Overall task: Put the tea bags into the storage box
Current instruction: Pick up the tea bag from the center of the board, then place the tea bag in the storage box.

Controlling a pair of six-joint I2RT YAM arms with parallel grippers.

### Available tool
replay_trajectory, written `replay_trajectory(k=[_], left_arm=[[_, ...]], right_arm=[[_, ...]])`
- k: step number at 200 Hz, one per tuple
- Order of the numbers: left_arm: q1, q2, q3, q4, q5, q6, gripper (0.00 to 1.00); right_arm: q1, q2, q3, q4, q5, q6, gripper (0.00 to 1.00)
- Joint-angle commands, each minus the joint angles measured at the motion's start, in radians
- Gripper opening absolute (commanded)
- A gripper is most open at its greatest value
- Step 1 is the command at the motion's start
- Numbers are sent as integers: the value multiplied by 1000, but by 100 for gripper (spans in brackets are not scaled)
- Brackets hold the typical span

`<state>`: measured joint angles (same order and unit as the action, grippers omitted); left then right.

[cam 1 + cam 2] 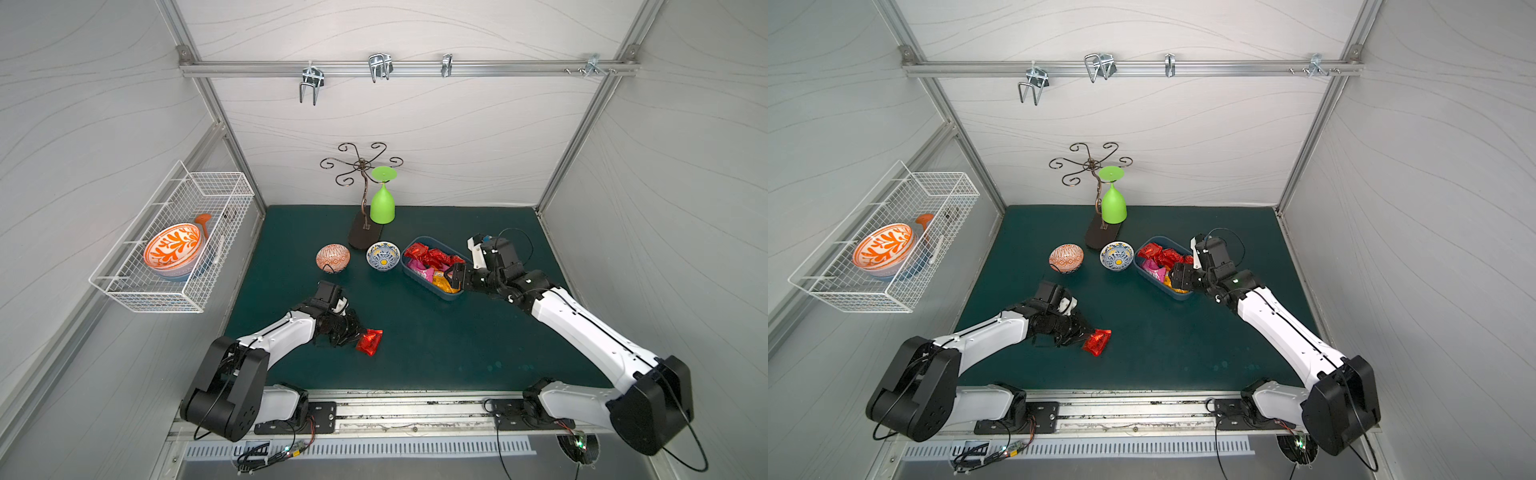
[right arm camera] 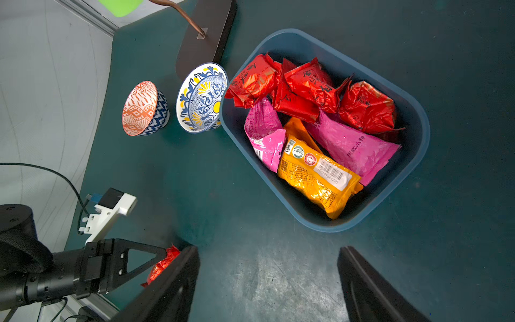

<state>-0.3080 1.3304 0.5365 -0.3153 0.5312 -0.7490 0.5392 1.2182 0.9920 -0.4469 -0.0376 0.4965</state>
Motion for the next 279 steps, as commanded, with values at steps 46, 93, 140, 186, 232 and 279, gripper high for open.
replay_trajectory(k=[46,93,140,186,232,279], left_arm=[[-22,1,43,56,3,19,0],[-22,-92,88,-31,-23,37,0],[-23,-95,214,-45,-46,33,0],[-67,59,440,25,-102,69,0],[-185,284,719,46,-195,148,0],[-276,486,948,44,-329,188,0]], right_arm=[[-9,-43,30,-41,25,-26,83],[-21,-39,28,-36,6,-26,83],[-53,-39,-25,-23,-22,-8,83],[-152,-63,-153,-16,-64,59,83],[-211,-134,-245,-52,-66,59,83],[-272,-208,-292,-76,-86,43,83]])
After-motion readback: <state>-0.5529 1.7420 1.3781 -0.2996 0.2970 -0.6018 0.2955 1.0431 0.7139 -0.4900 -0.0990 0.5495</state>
